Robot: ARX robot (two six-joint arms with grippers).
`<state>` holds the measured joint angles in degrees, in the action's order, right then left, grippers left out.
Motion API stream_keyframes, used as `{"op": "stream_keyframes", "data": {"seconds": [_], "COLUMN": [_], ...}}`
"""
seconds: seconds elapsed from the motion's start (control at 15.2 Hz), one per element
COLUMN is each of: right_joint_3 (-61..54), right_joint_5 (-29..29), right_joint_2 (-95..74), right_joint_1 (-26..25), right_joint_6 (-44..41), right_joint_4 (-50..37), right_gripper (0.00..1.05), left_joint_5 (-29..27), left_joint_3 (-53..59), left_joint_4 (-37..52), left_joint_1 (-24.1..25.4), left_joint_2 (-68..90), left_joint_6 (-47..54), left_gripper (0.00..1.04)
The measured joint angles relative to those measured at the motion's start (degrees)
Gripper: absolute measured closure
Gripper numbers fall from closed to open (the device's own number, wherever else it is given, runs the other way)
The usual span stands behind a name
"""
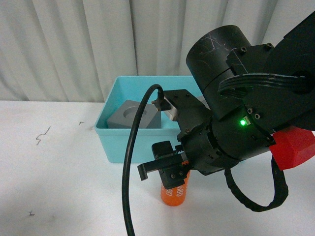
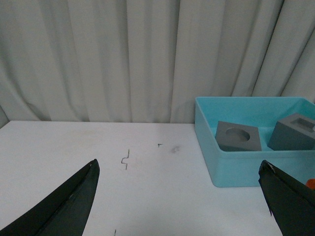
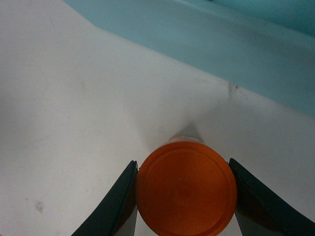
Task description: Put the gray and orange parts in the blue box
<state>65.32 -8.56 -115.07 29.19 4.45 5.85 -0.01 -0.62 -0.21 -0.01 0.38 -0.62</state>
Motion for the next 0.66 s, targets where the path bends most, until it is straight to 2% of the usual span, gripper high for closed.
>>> {"op": "stream_keyframes", "data": {"seconds": [0.26, 0.46, 0.66], "right_joint_3": [-0.04, 0.63, 7.52], "right_joint_5": [-0.68, -3.52, -4.11], "right_joint_2": [5.03, 13.53, 15.17], "right_joint_1": [0.42, 1.01, -5.79], "right_joint_6": [-0.63, -2.25, -3.23], "right_joint_4": [2.05, 4.9, 7.1], "right_gripper": [0.57, 0.58, 0.58], "left_joint_5": [0.0, 0.0, 0.0], "left_joint_3": [0.0, 0.0, 0.0], "left_joint_4": [0.0, 0.0, 0.0], "left_joint_1": [0.0, 0.0, 0.0], "left_joint_2": [0.0, 0.0, 0.0], "left_joint_6": [0.0, 0.0, 0.0], "left_gripper": [0.07, 0.07, 0.07]}}
